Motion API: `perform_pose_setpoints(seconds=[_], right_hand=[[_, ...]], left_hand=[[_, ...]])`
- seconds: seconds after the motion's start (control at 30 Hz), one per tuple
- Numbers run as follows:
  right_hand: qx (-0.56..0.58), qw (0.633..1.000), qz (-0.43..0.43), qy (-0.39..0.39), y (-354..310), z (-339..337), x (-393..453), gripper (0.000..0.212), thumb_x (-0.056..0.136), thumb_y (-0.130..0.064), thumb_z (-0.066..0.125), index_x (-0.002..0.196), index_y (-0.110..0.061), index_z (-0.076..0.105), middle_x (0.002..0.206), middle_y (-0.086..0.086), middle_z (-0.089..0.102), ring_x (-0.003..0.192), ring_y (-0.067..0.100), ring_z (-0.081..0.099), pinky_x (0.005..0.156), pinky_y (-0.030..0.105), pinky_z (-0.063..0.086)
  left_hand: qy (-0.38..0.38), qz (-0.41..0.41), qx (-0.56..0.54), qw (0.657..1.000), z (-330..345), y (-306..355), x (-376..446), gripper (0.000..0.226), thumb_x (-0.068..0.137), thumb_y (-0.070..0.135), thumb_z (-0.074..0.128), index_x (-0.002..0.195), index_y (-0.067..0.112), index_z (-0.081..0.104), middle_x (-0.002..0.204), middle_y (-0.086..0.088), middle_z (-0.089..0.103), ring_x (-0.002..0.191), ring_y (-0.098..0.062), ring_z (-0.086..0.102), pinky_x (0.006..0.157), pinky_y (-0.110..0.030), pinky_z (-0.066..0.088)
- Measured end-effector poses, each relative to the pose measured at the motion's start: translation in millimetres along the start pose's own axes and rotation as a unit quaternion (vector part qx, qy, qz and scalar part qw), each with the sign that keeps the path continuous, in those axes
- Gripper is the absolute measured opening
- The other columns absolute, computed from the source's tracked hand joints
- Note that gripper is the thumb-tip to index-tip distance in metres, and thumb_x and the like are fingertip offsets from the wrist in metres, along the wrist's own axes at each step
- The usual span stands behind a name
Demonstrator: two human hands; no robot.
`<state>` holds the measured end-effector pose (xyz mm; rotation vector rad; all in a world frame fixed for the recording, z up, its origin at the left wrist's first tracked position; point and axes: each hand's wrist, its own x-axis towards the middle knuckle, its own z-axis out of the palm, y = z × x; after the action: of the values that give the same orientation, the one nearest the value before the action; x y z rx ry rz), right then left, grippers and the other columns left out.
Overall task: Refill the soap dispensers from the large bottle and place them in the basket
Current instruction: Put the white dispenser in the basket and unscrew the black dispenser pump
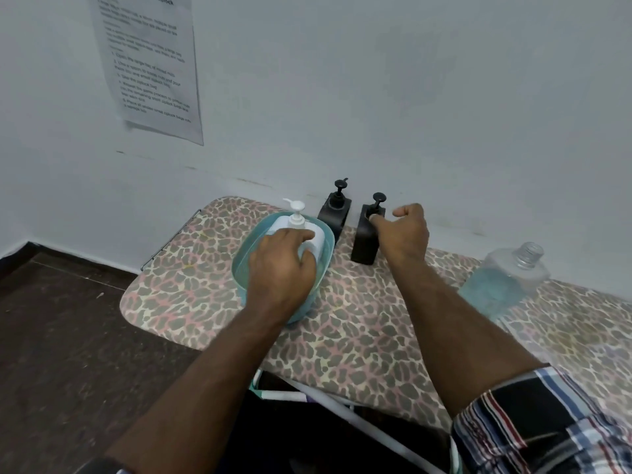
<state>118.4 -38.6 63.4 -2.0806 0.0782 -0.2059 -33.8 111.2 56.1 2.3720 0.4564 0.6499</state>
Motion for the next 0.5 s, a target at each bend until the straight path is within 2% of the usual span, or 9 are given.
perform_pose_setpoints(seconds=[0.07, 0.13, 0.23, 0.33, 0.43, 0.5], right_hand=[[-0.032, 0.998, 0.026, -0.05, 15.2, 3.8, 3.4, 0.063, 0.081, -0.039, 0.082, 0.125, -0.007, 0.049, 0.116, 0.007, 0.055, 0.104, 0.026, 0.057, 0.076, 0.029, 0.039], [-0.054, 0.993, 0.031, -0.097, 24.5, 10.4, 4.7, 0.078, 0.081, -0.043, 0.081, 0.137, -0.005, 0.043, 0.126, 0.013, 0.056, 0.109, 0.029, 0.057, 0.08, 0.032, 0.042], [-0.07, 0.99, 0.012, -0.124, 27.1, 20.9, 6.1, 0.078, 0.081, -0.051, 0.077, 0.135, -0.007, 0.041, 0.125, 0.014, 0.06, 0.102, 0.027, 0.057, 0.079, 0.034, 0.043], [-0.154, 0.978, -0.015, -0.137, 25.2, 26.3, 8.7, 0.08, 0.083, -0.064, 0.067, 0.133, -0.008, 0.04, 0.122, 0.012, 0.062, 0.108, 0.033, 0.061, 0.077, 0.037, 0.044], [-0.172, 0.973, -0.016, -0.152, 22.4, 22.6, 10.9, 0.066, 0.086, -0.051, 0.064, 0.13, -0.006, 0.042, 0.116, 0.014, 0.064, 0.093, 0.031, 0.057, 0.073, 0.036, 0.043], [-0.165, 0.974, -0.014, -0.157, 22.7, 15.6, 9.8, 0.06, 0.084, -0.045, 0.064, 0.125, -0.005, 0.046, 0.112, 0.013, 0.064, 0.089, 0.028, 0.055, 0.073, 0.037, 0.045]], left_hand=[[-0.026, 0.004, -0.008, 1.0, 8.7, 8.6, -1.9, 0.038, 0.091, 0.026, 0.054, 0.124, 0.02, 0.071, 0.122, -0.004, 0.073, 0.115, -0.031, 0.063, 0.097, -0.054, 0.051], [-0.041, 0.01, -0.012, 0.999, 15.4, 14.0, -3.1, 0.035, 0.093, 0.02, 0.06, 0.127, 0.021, 0.07, 0.124, -0.002, 0.072, 0.117, -0.03, 0.062, 0.098, -0.054, 0.051], [-0.053, 0.013, -0.015, 0.998, 20.3, 17.2, -3.2, 0.036, 0.093, 0.017, 0.06, 0.128, 0.021, 0.069, 0.122, 0.0, 0.073, 0.116, -0.026, 0.064, 0.099, -0.052, 0.052], [-0.068, 0.018, -0.02, 0.997, 22.5, 23.0, -5.6, 0.035, 0.093, 0.019, 0.057, 0.125, 0.02, 0.07, 0.116, 0.002, 0.075, 0.111, -0.021, 0.067, 0.096, -0.049, 0.055], [-0.082, 0.02, -0.035, 0.996, 25.6, 27.2, -6.6, 0.037, 0.092, 0.024, 0.051, 0.123, 0.021, 0.07, 0.113, 0.003, 0.076, 0.107, -0.019, 0.068, 0.094, -0.048, 0.056], [-0.088, 0.019, -0.05, 0.995, 28.7, 31.3, -6.2, 0.033, 0.094, 0.019, 0.053, 0.123, 0.019, 0.07, 0.112, 0.002, 0.075, 0.105, -0.017, 0.068, 0.093, -0.046, 0.056]])
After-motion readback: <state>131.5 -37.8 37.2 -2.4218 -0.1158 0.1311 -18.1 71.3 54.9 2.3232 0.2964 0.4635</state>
